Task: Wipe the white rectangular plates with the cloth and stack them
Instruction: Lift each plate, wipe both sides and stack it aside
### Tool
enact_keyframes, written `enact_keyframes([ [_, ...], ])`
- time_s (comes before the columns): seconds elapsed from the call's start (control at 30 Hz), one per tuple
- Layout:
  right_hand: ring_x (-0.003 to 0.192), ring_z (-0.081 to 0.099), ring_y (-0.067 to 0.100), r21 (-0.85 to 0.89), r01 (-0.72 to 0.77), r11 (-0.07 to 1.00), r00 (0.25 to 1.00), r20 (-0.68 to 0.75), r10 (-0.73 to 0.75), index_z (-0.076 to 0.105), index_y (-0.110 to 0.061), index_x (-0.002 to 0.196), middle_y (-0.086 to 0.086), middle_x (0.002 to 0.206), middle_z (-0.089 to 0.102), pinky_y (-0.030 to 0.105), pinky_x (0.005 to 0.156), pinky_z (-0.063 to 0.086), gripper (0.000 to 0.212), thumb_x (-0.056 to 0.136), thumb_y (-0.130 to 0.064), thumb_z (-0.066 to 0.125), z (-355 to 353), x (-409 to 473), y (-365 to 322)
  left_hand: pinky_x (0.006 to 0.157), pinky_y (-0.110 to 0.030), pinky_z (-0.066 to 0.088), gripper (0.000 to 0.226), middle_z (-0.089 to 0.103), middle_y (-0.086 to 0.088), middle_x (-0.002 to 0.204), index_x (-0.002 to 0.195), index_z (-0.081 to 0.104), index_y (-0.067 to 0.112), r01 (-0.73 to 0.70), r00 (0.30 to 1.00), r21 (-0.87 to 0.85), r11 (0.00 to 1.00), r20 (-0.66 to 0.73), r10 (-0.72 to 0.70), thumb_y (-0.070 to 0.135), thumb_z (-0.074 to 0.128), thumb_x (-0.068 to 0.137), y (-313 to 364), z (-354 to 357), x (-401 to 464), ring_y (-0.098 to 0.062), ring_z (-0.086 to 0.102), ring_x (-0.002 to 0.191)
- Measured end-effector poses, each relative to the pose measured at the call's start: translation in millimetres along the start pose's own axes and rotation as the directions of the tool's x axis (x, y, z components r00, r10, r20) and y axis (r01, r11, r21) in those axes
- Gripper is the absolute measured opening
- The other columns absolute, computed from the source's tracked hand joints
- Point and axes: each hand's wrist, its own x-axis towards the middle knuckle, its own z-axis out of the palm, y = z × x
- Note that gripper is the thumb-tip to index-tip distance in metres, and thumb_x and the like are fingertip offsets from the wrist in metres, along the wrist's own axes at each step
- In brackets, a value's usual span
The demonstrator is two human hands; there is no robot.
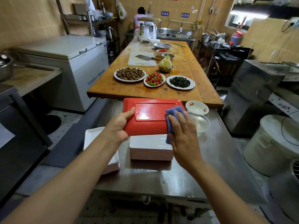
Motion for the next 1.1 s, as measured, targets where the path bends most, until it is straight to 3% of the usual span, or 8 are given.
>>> enact_keyframes([
  [0.17,0.137,0.032,0.032,-0.011,0.094,0.995,0.995,0.021,-0.094,0.049,-0.01,0.134,0.014,0.143,0.045,0.049,0.112,0.02,0.05,0.089,-0.03,0.038,20,5,-47,0.059,-0.041,0.054,0.03,0.069,-0.014,0.09,0.121,0.053,0.011,-0.028,0.999,-0.07,0.997,0.014,0.029,0.025,0.052,0.094,-14,5,-8,-0.026,0.069,0.075],
  [0.3,0.145,0.013,0.022,0.058,0.064,0.996,0.992,0.107,-0.07,0.03,-0.018,0.146,0.004,0.156,0.023,0.038,0.119,0.004,0.055,0.095,-0.038,0.026,30,20,-72,0.067,-0.036,0.055,0.028,0.07,-0.014,0.098,0.116,0.059,0.011,-0.059,0.998,-0.115,0.992,0.0,0.059,0.028,0.05,0.096,-19,-2,-12,-0.023,0.071,0.082],
  [0.43,0.146,0.001,0.016,0.101,0.032,0.994,0.974,0.22,-0.054,0.014,-0.026,0.15,-0.003,0.159,0.008,0.039,0.119,0.004,0.054,0.1,-0.038,0.029,39,43,-71,0.076,-0.039,0.054,0.029,0.068,-0.014,0.103,0.118,0.056,0.011,-0.111,0.993,-0.025,0.993,-0.04,0.11,0.026,0.052,0.094,-19,-13,-17,-0.025,0.068,0.088],
  [0.6,0.146,0.001,0.017,0.043,0.02,0.999,0.975,0.222,-0.029,0.011,-0.024,0.151,0.0,0.159,0.006,0.034,0.119,0.002,0.054,0.101,-0.035,0.03,45,47,-43,0.059,-0.039,0.053,0.009,0.071,-0.007,0.081,0.1,0.059,0.017,-0.172,0.979,-0.032,0.985,-0.115,0.167,0.018,0.051,0.095,-6,-41,-24,-0.022,0.068,0.07],
  [0.7,0.143,0.012,0.02,0.167,-0.069,0.983,0.981,0.191,0.037,0.019,-0.015,0.149,0.007,0.156,0.016,0.027,0.115,0.006,0.051,0.101,-0.027,0.033,51,41,-33,0.06,-0.04,0.053,0.008,0.071,-0.005,0.078,0.094,0.059,0.019,-0.177,0.973,-0.048,0.983,-0.158,0.167,0.017,0.052,0.095,1,-59,-29,-0.021,0.068,0.07],
  [0.87,0.114,0.044,0.02,0.447,-0.297,0.844,0.955,0.162,0.25,0.037,-0.01,0.141,0.006,0.123,0.046,0.017,0.087,0.028,0.04,0.101,-0.016,0.035,68,30,-40,0.064,-0.044,0.052,0.013,0.069,-0.011,0.095,0.105,0.059,0.018,-0.125,0.974,-0.125,0.984,-0.203,0.098,0.02,0.053,0.094,4,-88,-34,-0.028,0.066,0.084],
  [1.0,0.091,0.055,0.025,0.486,-0.378,0.788,0.926,0.213,0.312,0.053,-0.01,0.12,0.005,0.097,0.057,0.028,0.073,0.036,0.026,0.1,-0.013,0.036,80,33,-45,0.07,-0.046,0.05,0.027,0.064,-0.016,0.113,0.121,0.055,0.013,-0.109,0.962,-0.139,0.984,-0.266,0.069,0.019,0.052,0.094,5,-111,-36,-0.03,0.064,0.091],
  [1.1,0.07,0.058,0.017,0.491,-0.387,0.78,0.922,0.225,0.316,0.055,-0.013,0.108,0.004,0.075,0.065,0.031,0.068,0.042,0.019,0.098,-0.012,0.039,84,41,-52,0.068,-0.045,0.052,0.026,0.068,-0.015,0.107,0.119,0.056,0.012,-0.142,0.958,-0.154,0.978,-0.271,0.097,0.018,0.052,0.094,10,-125,-39,-0.029,0.066,0.087],
])
